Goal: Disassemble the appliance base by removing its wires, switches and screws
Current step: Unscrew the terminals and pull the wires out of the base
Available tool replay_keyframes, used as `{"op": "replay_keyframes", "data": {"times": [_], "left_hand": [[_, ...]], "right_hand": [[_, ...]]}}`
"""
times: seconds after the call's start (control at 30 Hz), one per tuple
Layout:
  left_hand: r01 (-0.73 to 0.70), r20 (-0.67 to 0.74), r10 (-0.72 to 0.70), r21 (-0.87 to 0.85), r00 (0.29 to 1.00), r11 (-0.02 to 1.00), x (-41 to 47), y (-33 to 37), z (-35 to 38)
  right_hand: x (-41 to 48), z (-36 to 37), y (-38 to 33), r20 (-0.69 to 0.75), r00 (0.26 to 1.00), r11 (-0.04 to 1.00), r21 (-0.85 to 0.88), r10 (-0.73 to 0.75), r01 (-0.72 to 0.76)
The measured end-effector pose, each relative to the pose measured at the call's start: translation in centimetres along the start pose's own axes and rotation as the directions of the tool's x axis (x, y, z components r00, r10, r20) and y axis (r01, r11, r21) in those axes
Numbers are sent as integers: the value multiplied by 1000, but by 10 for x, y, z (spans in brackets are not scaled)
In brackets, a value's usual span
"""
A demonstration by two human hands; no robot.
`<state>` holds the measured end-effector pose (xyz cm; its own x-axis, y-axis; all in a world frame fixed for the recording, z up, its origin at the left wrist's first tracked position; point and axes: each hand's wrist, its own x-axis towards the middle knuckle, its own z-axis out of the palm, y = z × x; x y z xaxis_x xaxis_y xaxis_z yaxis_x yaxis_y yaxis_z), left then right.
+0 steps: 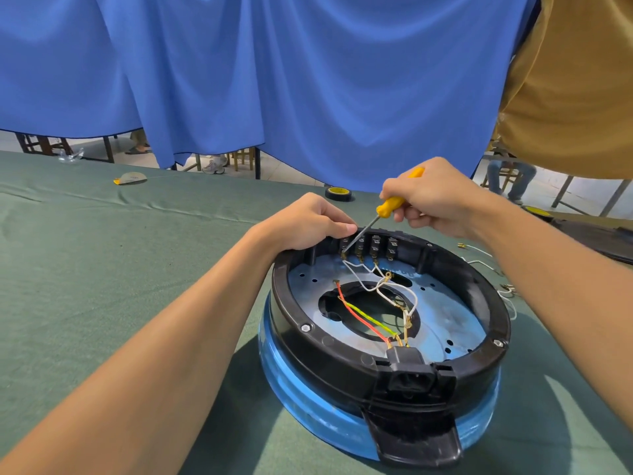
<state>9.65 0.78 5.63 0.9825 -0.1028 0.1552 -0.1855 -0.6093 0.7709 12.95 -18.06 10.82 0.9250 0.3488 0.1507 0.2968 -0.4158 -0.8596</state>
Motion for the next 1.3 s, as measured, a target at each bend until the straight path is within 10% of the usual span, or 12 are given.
{"op": "replay_keyframes", "data": {"times": [0.8,1.07,1.3], "left_hand": [[-8,-9,8,-6,1000,1000,-1,-1,2],[-37,-15,40,132,999,990,0,8,2],[82,-156,-51,201,986,976,-5,4,-4]], "right_hand": [[-38,-5,21,-159,978,983,104,-133,150],[-85,-20,45,-586,781,961,16,-216,277],[-105,7,46,-647,726,962,-44,-234,270]]}}
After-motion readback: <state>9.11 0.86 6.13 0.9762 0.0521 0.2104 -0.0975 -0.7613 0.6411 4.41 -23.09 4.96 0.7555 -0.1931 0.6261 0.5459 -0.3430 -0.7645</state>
